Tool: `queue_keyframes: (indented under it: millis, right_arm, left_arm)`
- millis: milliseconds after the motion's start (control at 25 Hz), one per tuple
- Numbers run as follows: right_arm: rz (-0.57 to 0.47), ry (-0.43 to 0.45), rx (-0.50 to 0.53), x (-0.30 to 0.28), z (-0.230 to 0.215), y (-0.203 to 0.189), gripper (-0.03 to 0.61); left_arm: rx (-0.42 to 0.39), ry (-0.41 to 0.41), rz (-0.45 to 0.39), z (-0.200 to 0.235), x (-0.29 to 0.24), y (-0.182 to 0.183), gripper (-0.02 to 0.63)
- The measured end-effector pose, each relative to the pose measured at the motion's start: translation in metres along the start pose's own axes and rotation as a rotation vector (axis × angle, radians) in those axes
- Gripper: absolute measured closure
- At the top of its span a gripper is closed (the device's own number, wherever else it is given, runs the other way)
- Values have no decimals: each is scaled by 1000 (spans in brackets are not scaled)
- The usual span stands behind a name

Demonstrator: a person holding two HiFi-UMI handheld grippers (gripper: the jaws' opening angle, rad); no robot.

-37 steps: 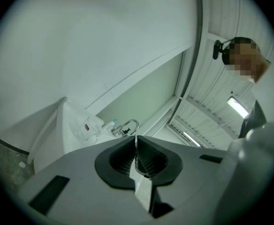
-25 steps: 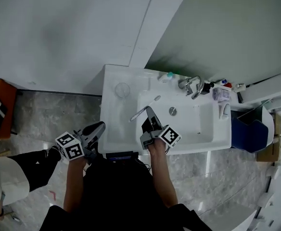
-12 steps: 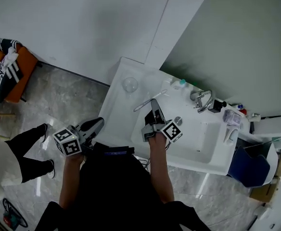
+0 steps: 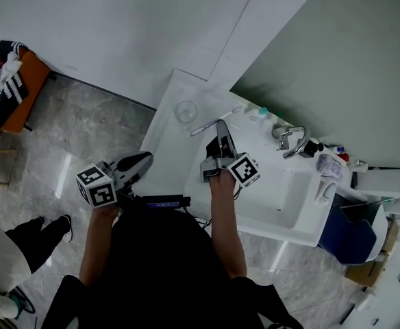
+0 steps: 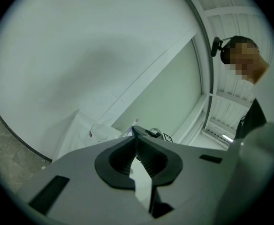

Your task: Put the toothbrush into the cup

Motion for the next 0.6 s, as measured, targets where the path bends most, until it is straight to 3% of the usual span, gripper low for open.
queue_keyframes:
  millis: [600]
  right_arm:
    - [-3, -86, 69, -61, -22, -15, 575]
  left_arm:
    - [34, -12, -7, 40, 0, 36, 594]
Point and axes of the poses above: the fingertips, and each gripper's own axes: x backward along the fingers, z to its left, y out of its top, the point moved 8 cm from there along x, backward along the fingers, and after that the axes turned 7 degrees about x, right-handed, at the moved point
